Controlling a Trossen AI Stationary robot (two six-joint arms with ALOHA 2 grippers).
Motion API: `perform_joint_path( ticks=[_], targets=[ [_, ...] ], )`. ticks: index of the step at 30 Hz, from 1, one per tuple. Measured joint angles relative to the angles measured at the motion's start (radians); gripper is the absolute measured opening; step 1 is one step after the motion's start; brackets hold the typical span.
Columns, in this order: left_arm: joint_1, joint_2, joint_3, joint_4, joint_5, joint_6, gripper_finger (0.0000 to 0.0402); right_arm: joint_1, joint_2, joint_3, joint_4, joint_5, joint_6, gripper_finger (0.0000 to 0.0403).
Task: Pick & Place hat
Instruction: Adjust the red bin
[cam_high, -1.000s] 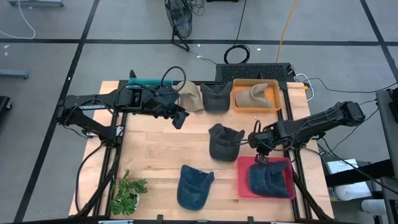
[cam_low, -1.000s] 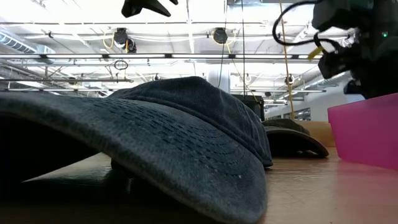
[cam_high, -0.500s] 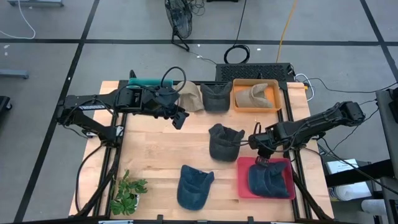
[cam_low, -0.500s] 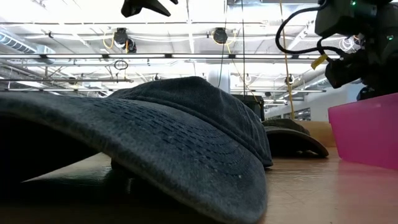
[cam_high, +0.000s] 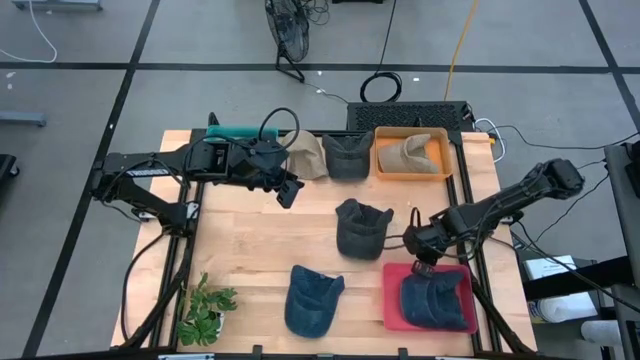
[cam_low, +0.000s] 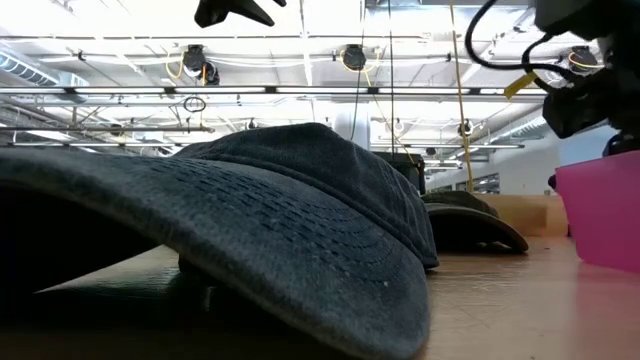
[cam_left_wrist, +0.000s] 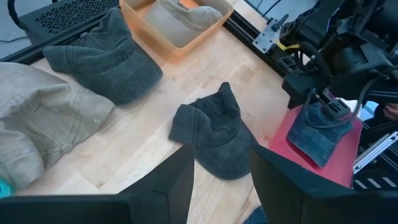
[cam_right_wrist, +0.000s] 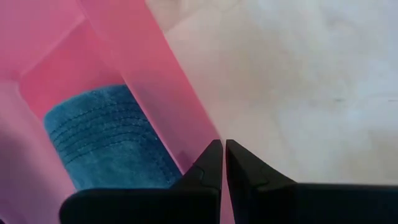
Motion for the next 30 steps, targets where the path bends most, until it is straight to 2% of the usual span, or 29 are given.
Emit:
perform_joint_path(
  ticks=[5,16,19,25,30],
  targets=[
    [0.0,0.0,0.0,0.0,0.0,-0.02,0.0163,0.067,0.0,0.0,0.077,0.003,0.067,0.0],
    [0.0,0.0,0.0,0.0,0.005,-0.027,0.0163,0.193,0.0,0.0,0.119,0.003,0.257,0.0],
    [0.0,0.0,0.0,-0.001,0.006,-0.032,0.0163,0.225,0.0,0.0,0.153,0.031,0.299,0.0],
    [0.0,0.0,0.0,-0.001,0.007,-0.033,0.0163,0.253,0.0,0.0,0.17,0.057,0.353,0.0],
    [0.0,0.0,0.0,-0.001,0.028,-0.035,0.0163,0.234,-0.017,0.0,0.16,0.06,0.358,0.0]
  ],
)
